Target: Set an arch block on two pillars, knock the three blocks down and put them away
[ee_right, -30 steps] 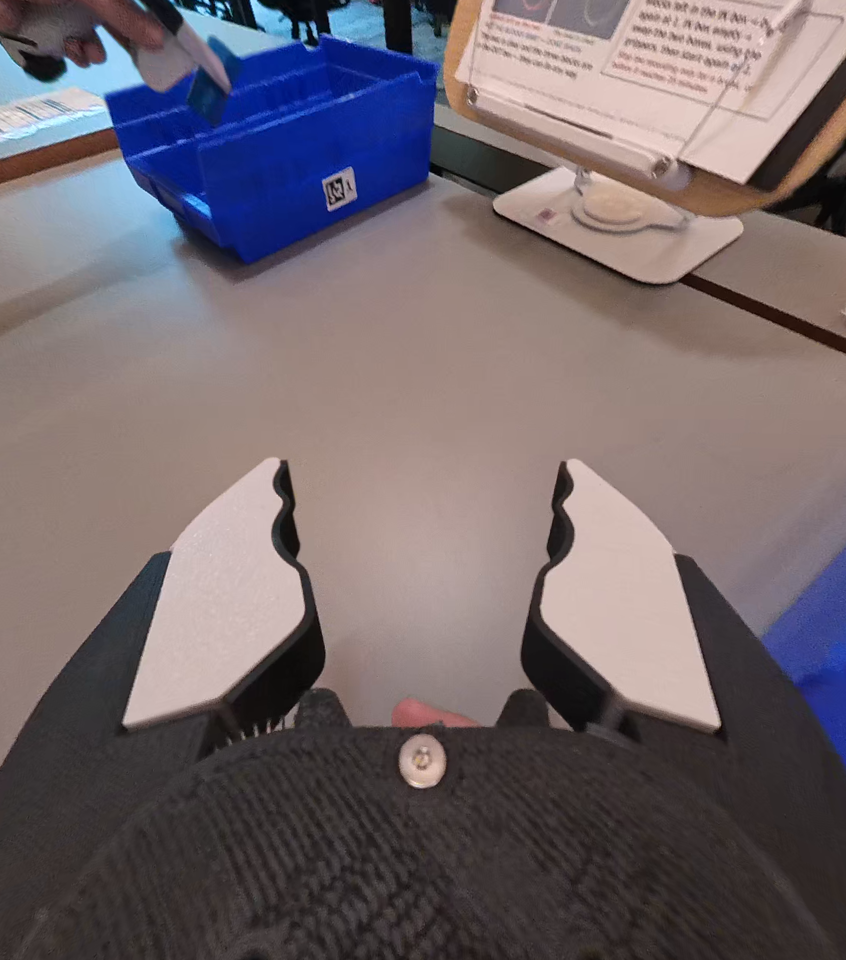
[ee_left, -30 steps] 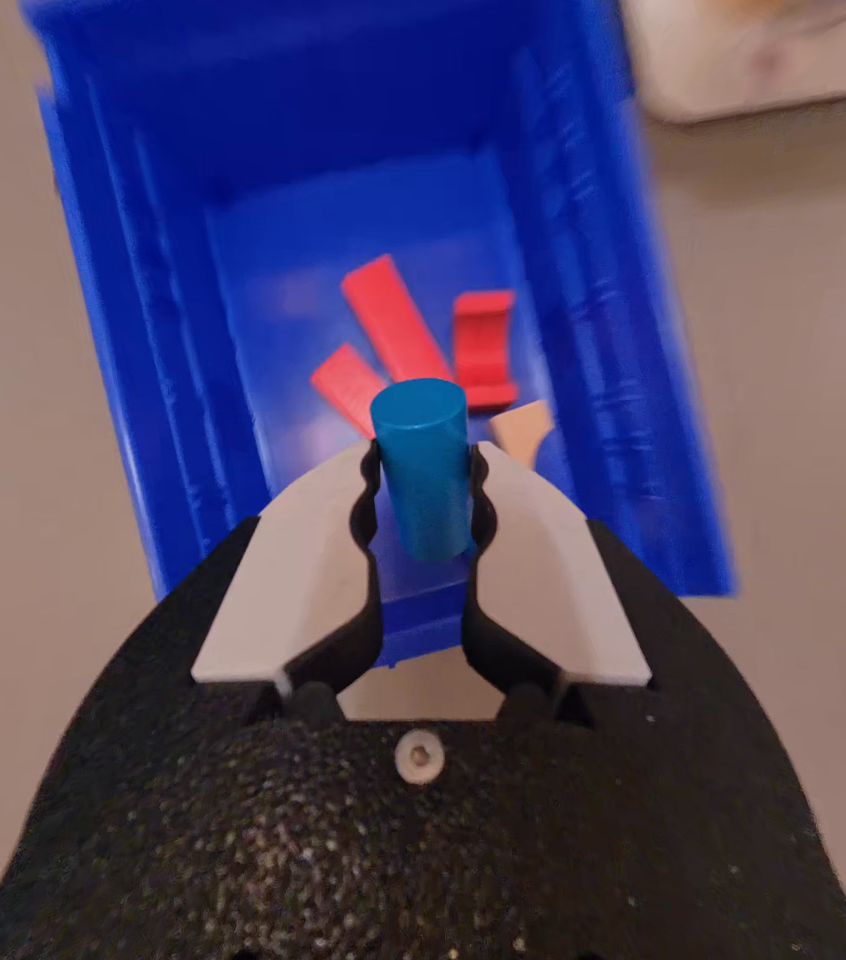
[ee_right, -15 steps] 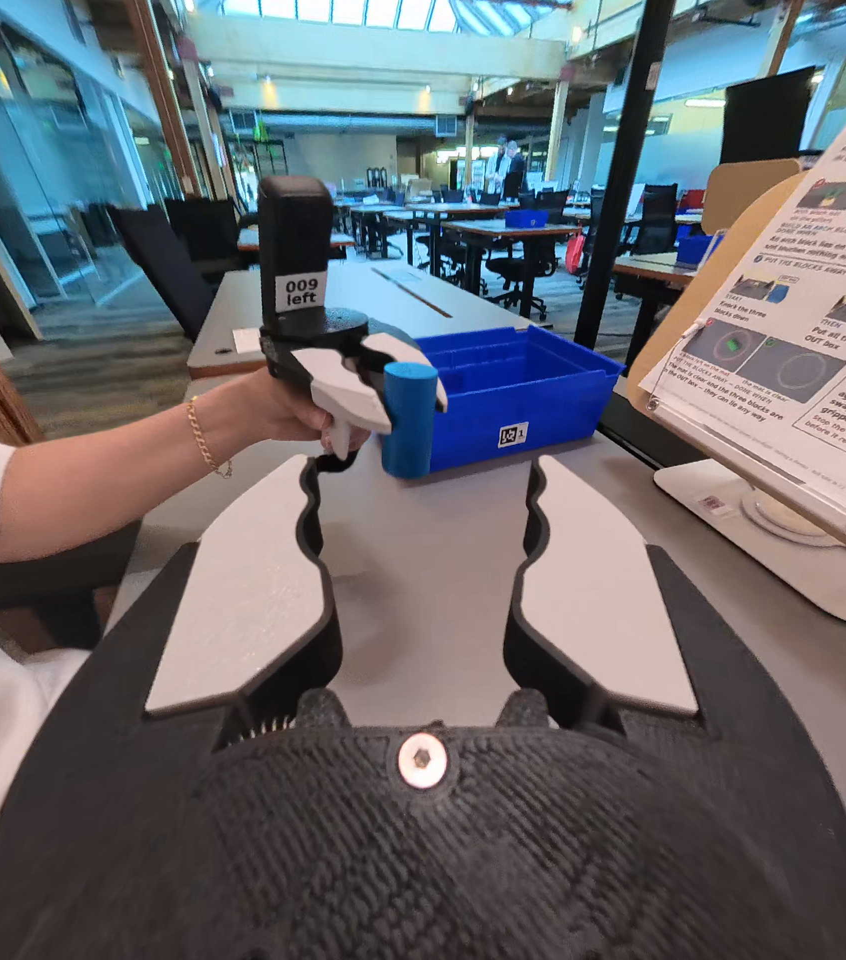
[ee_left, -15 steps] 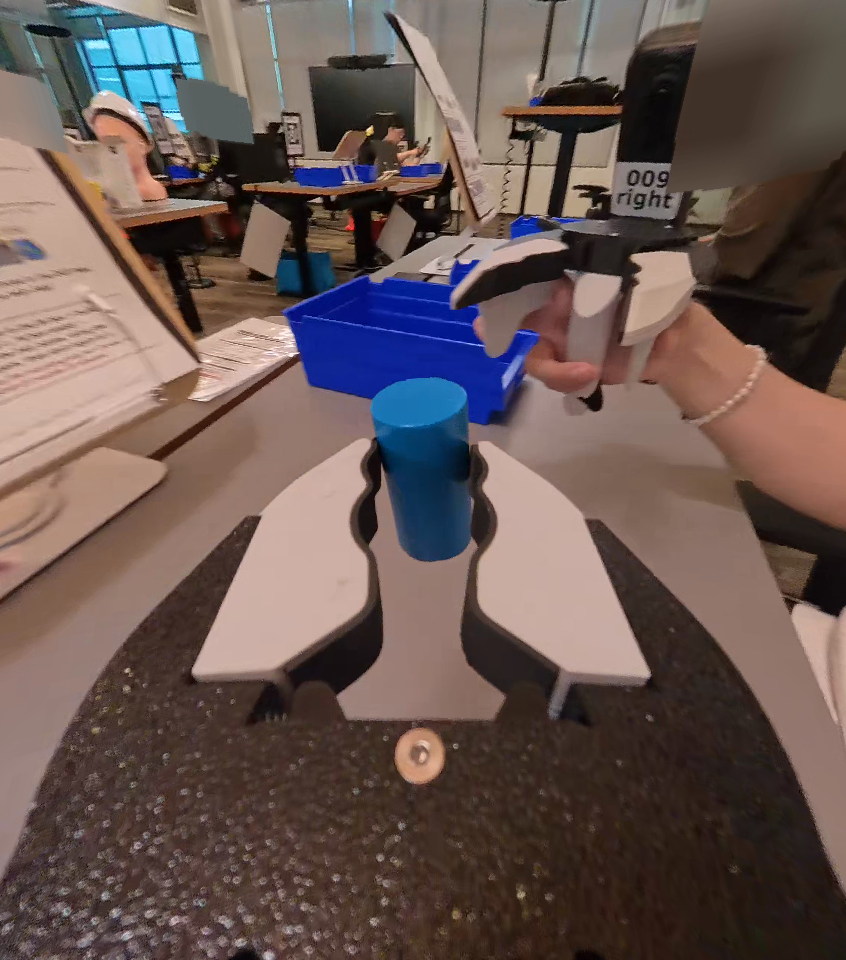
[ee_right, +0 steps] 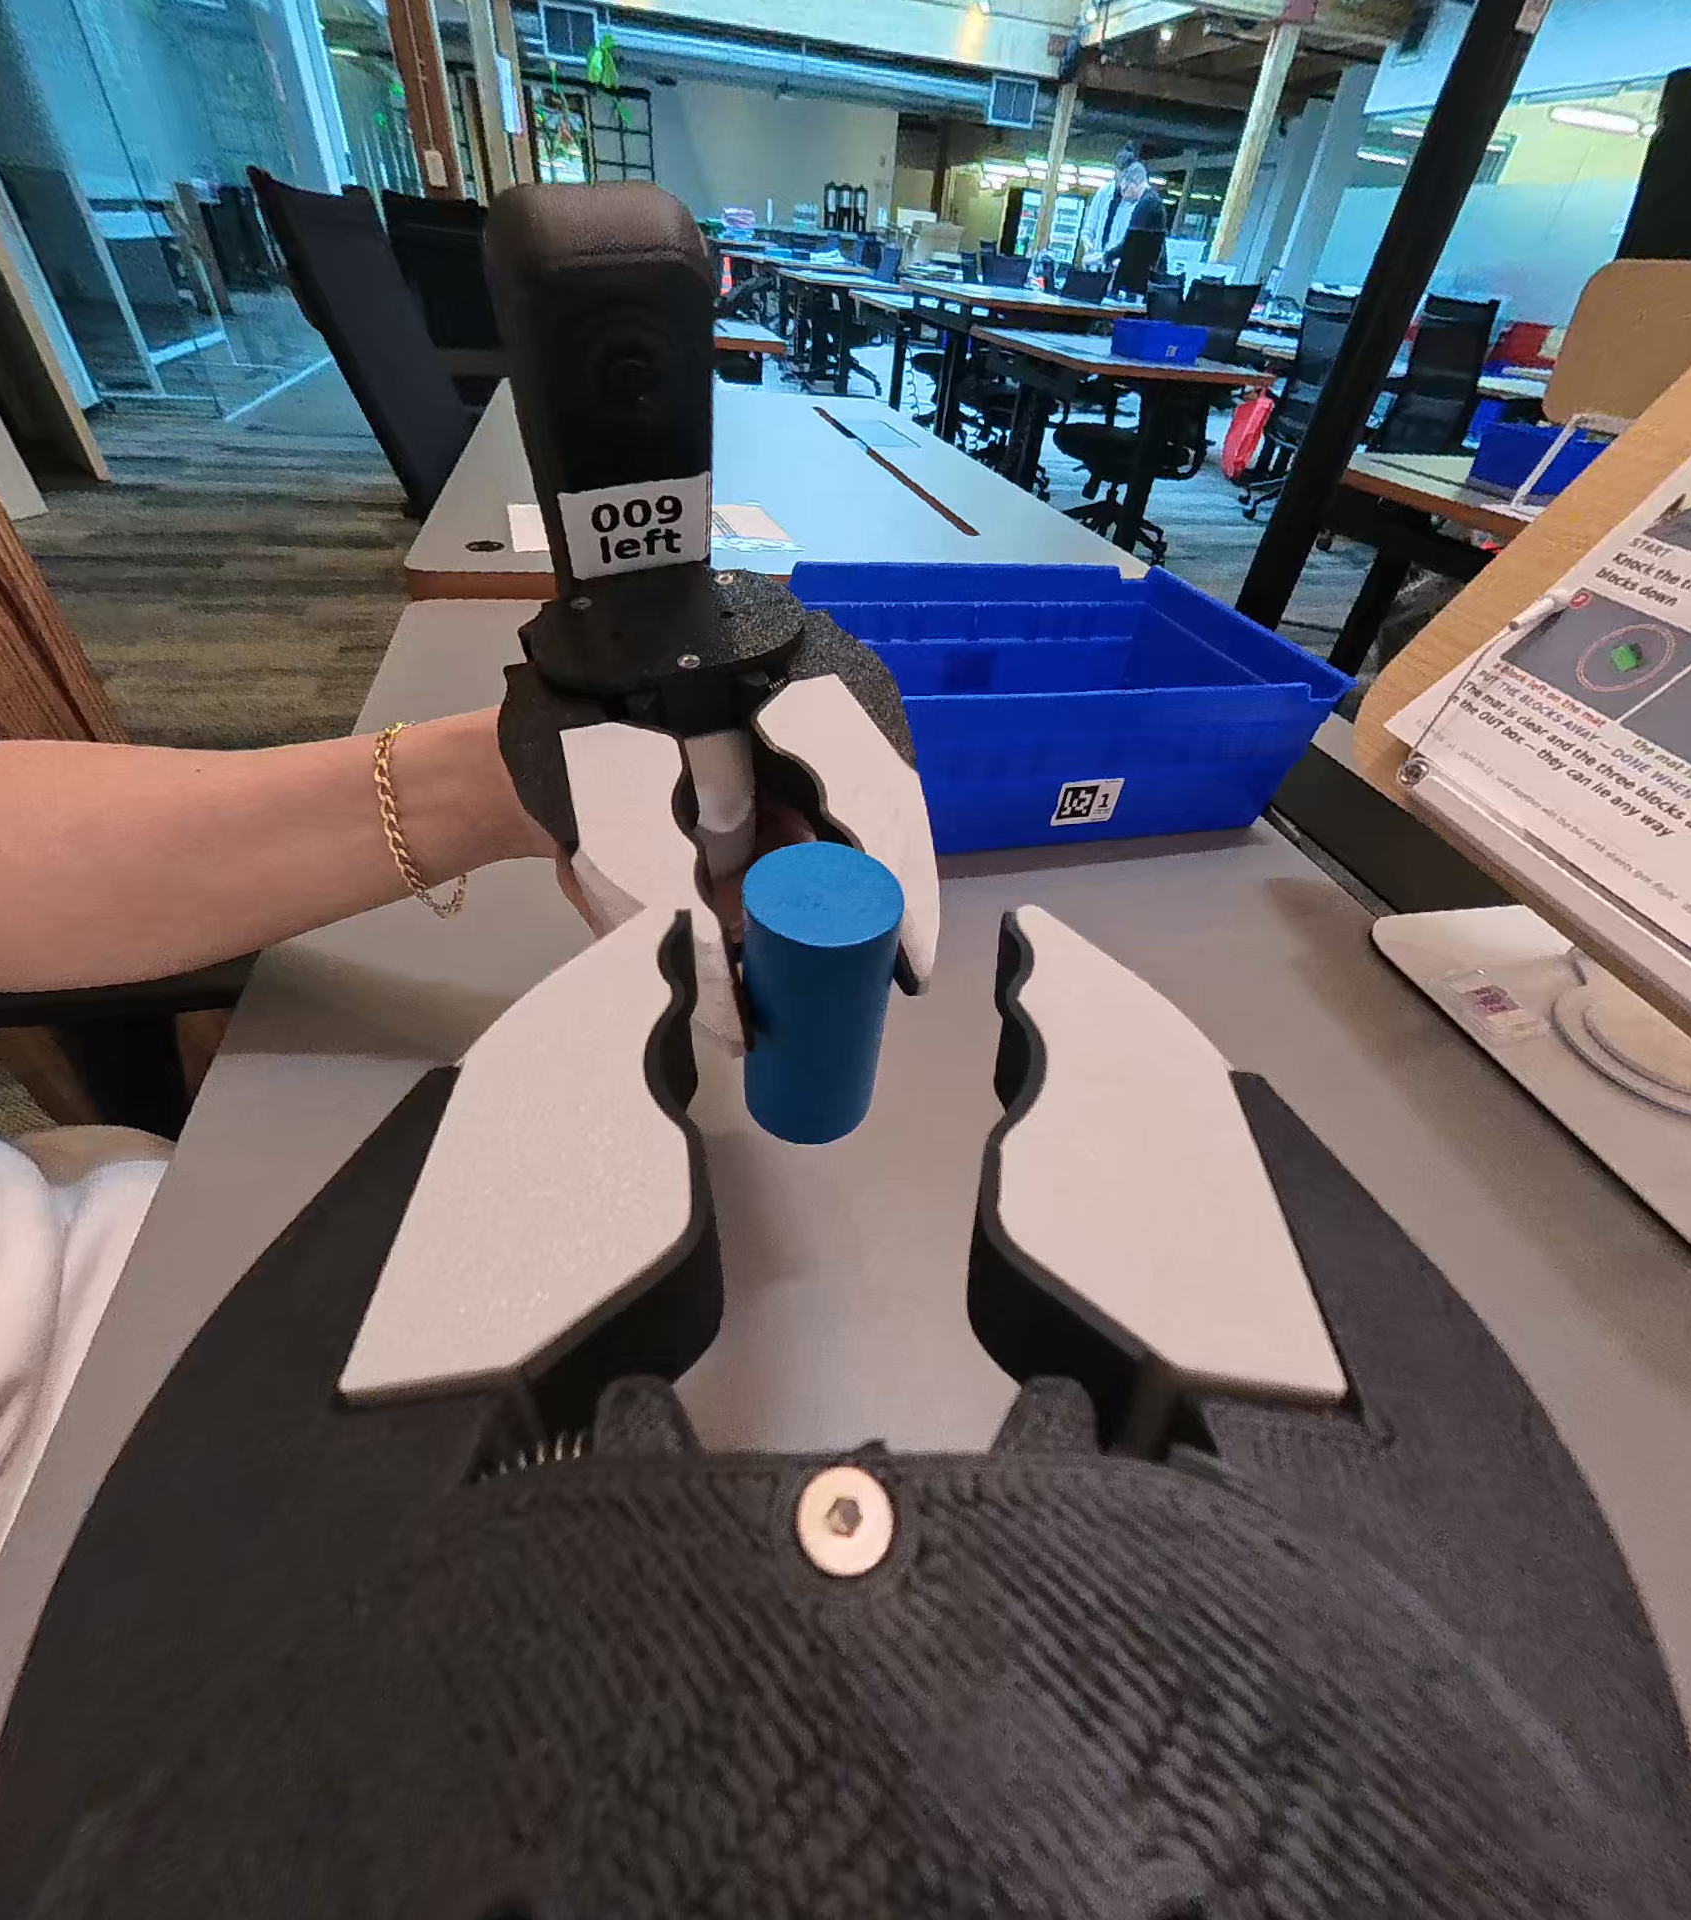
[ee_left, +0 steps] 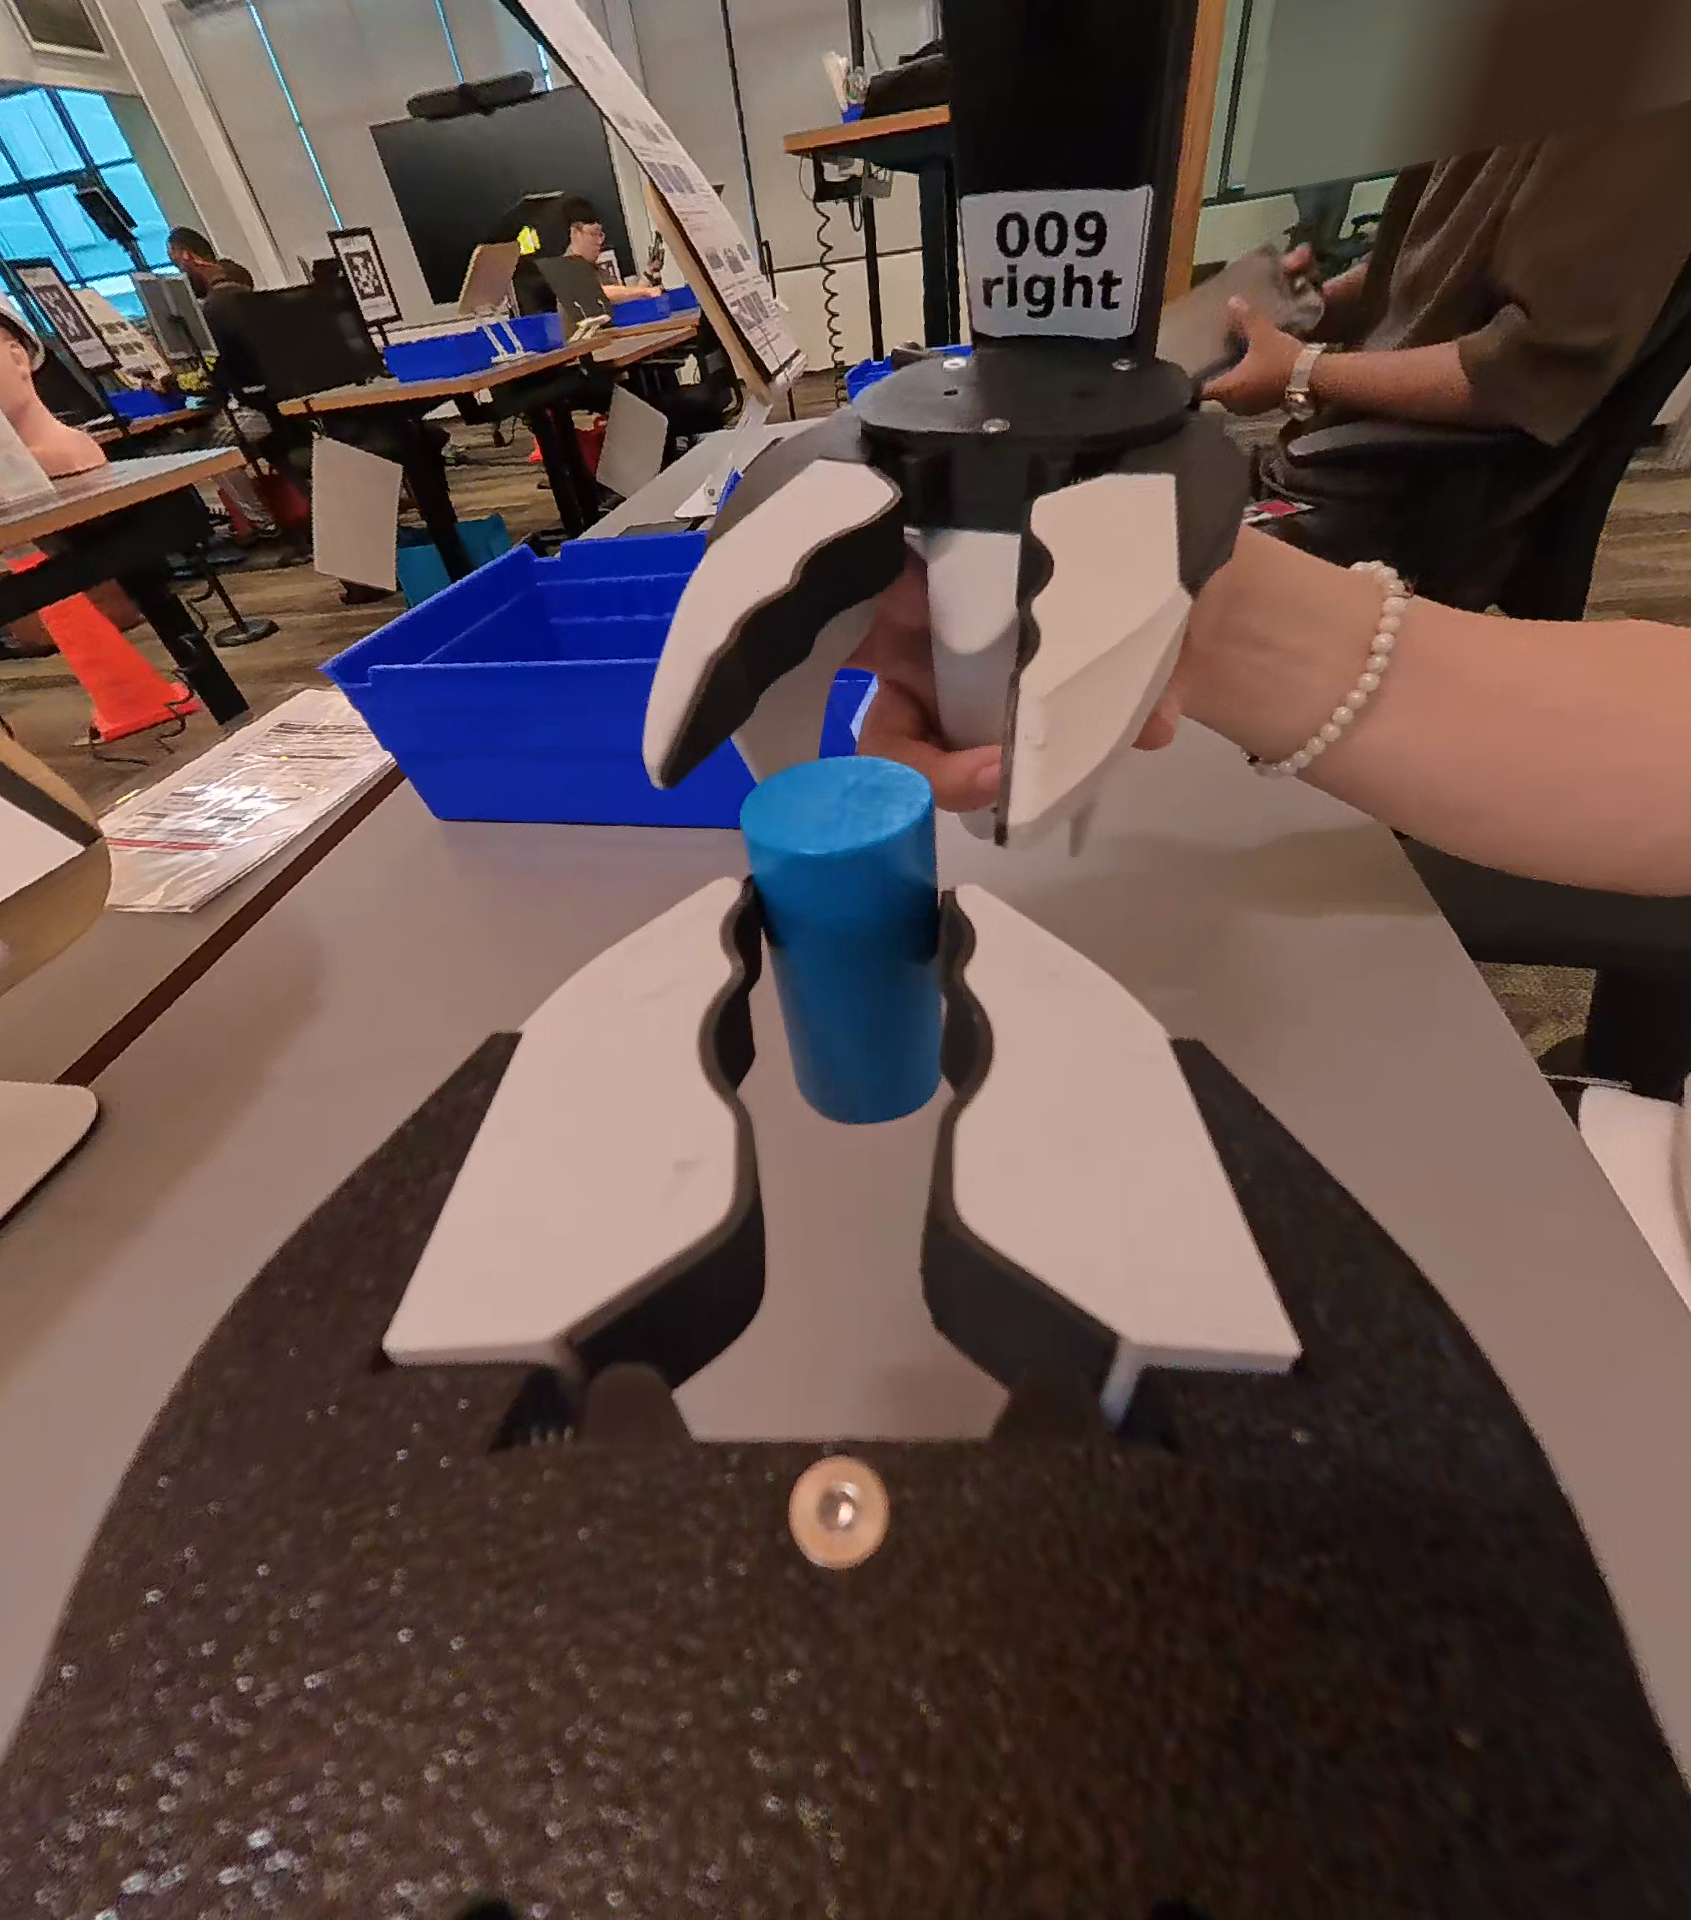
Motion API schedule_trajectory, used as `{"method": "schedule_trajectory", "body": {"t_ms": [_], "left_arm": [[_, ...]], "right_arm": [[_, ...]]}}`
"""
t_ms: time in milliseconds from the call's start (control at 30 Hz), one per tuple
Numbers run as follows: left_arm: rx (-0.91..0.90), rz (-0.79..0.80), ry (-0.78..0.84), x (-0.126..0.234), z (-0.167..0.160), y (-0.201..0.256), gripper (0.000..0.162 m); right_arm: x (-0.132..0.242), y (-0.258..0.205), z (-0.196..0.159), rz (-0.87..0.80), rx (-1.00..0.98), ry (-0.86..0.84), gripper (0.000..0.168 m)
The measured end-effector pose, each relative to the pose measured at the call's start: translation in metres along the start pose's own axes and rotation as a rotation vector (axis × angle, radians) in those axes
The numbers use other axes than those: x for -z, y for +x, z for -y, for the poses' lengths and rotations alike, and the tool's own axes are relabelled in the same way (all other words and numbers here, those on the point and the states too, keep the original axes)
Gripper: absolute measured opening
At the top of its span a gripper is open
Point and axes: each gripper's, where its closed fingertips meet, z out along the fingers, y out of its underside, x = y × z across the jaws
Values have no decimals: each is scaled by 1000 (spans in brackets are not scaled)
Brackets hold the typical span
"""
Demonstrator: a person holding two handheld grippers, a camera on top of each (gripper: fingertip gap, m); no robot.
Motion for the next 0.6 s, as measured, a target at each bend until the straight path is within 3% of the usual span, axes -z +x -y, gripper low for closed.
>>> {"method": "schedule_trajectory", "body": {"t_ms": [200,600], "left_arm": [[3,-9,13,-6,1,-1,32],[15,7,-18,-22,-9,-4,32]], "right_arm": [[4,0,-4,16,0,9,41],[6,8,-16,-35,-11,11,31]]}}
